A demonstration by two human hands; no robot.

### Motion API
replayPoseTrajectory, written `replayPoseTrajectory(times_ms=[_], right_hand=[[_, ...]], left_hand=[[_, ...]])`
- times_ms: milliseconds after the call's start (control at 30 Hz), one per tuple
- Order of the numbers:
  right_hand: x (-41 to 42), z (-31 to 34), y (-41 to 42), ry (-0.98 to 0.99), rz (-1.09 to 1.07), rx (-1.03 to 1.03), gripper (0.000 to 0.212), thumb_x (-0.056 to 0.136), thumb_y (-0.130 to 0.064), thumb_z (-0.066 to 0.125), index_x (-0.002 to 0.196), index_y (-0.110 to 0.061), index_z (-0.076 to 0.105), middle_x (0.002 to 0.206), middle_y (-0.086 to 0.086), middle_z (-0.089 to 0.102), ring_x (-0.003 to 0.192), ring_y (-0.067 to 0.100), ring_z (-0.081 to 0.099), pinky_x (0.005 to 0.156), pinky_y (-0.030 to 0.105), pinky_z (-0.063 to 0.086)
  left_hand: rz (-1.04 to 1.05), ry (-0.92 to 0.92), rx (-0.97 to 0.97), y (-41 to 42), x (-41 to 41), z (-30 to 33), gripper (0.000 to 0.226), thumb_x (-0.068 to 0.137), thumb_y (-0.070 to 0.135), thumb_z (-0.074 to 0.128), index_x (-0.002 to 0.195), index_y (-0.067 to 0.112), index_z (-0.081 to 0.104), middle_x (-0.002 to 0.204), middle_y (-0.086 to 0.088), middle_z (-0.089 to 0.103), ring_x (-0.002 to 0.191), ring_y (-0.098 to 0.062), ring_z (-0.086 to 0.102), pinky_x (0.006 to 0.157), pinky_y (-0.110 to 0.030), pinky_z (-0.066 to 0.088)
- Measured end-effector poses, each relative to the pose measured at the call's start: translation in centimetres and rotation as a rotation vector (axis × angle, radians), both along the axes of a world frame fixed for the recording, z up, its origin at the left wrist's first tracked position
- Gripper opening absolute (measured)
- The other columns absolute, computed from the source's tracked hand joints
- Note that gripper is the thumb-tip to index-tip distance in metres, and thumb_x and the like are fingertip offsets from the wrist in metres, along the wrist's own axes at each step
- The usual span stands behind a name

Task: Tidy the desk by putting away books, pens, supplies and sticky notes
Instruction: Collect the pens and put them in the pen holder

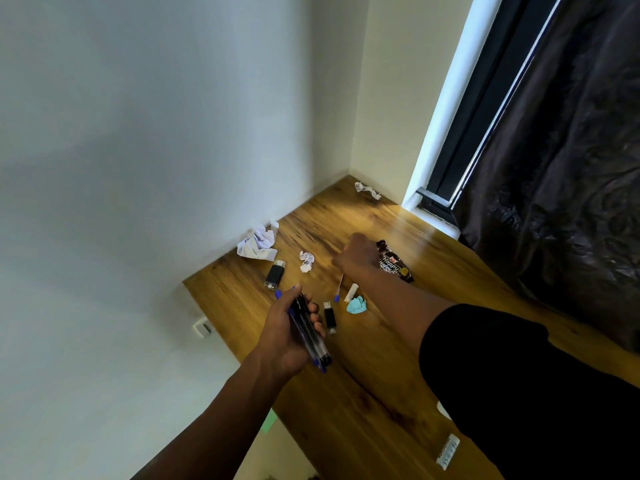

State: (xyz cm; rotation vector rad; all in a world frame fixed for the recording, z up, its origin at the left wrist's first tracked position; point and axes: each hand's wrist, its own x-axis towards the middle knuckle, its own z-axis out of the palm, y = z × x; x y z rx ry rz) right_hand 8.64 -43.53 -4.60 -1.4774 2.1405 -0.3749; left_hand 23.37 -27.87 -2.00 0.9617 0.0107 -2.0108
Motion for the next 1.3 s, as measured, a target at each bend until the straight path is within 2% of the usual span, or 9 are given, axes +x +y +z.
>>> replayPoseTrajectory(times_ms=[167,400,733,900,967,1067,1167,1233,1300], right_hand=[[0.4,-0.1,0.1,0.075,0.053,0.011,0.044,0.085,-0.013,0.072,0.126,-0.007,0.058,0.126,0.014,0.062,0.112,0.032,0.063,0.069,0.032,0.047],[0.3,0.3,0.0,0.084,0.049,0.027,0.044,0.087,-0.014,0.072,0.128,-0.004,0.057,0.129,0.017,0.061,0.116,0.034,0.062,0.071,0.032,0.048],[-0.1,0.7,0.0,0.042,0.058,0.088,0.039,0.085,-0.014,0.072,0.121,-0.005,0.059,0.122,0.016,0.063,0.107,0.033,0.066,0.064,0.030,0.046],[-0.2,2.4,-0.2,-0.059,0.081,-0.028,0.041,0.081,-0.019,0.079,0.114,-0.006,0.059,0.111,0.012,0.065,0.093,0.027,0.063,0.051,0.025,0.038],[0.0,3.9,0.1,-0.127,0.081,-0.097,0.035,0.078,-0.020,0.081,0.106,-0.008,0.064,0.101,0.005,0.069,0.094,0.025,0.067,0.056,0.026,0.047],[0.3,6.6,2.3,-0.264,0.084,-0.226,0.019,0.077,-0.019,0.080,0.092,-0.017,0.070,0.082,-0.008,0.066,0.084,0.015,0.066,0.061,0.024,0.045],[0.0,9.0,5.8,-0.354,0.106,-0.384,0.015,0.076,-0.021,0.078,0.090,-0.023,0.070,0.077,-0.009,0.069,0.076,0.009,0.068,0.067,0.029,0.055],[-0.5,9.9,8.3,-0.370,0.126,-0.444,0.013,0.080,-0.020,0.076,0.090,-0.025,0.069,0.077,-0.009,0.070,0.071,0.008,0.068,0.066,0.034,0.060],[-1.4,10.4,10.7,-0.256,0.164,-0.504,0.011,0.082,-0.020,0.074,0.090,-0.024,0.068,0.079,-0.009,0.070,0.071,0.008,0.068,0.066,0.036,0.060]], left_hand=[[-0.001,0.009,-0.021,0.3,0.0,0.0,0.025,0.091,0.039,0.067,0.094,0.015,0.064,0.077,-0.001,0.054,0.067,-0.012,0.049,0.054,-0.024,0.046],[0.013,0.015,0.002,0.0,0.2,-0.7,0.025,0.089,0.039,0.069,0.092,0.015,0.065,0.077,-0.001,0.056,0.067,-0.013,0.050,0.056,-0.025,0.046],[0.035,0.051,0.031,-0.9,-0.2,-1.4,0.027,0.089,0.038,0.070,0.097,0.013,0.064,0.077,-0.002,0.056,0.065,-0.014,0.051,0.056,-0.025,0.046],[0.029,0.115,0.016,-1.4,-0.4,-1.1,0.028,0.089,0.039,0.070,0.094,0.012,0.063,0.078,-0.004,0.057,0.066,-0.016,0.055,0.058,-0.028,0.051],[0.034,0.117,0.016,-1.9,-0.3,-1.2,0.029,0.088,0.039,0.070,0.092,0.011,0.064,0.079,-0.004,0.058,0.066,-0.016,0.056,0.062,-0.029,0.051],[0.024,0.110,-0.007,-2.8,-0.9,-1.0,0.032,0.088,0.042,0.069,0.091,0.011,0.063,0.081,-0.005,0.060,0.070,-0.018,0.057,0.069,-0.031,0.050],[0.008,0.139,-0.041,-3.9,-2.6,-0.3,0.044,0.087,0.054,0.067,0.088,0.011,0.064,0.085,-0.007,0.059,0.072,-0.020,0.058,0.072,-0.033,0.049],[-0.010,0.180,-0.080,-4.4,-4.1,0.5,0.061,0.084,0.068,0.064,0.098,0.009,0.067,0.096,-0.011,0.063,0.083,-0.026,0.064,0.079,-0.036,0.053],[-0.043,0.226,-0.108,-4.3,-6.0,1.7,0.082,0.081,0.076,0.059,0.128,0.010,0.066,0.132,-0.017,0.064,0.122,-0.034,0.061,0.106,-0.045,0.046]])
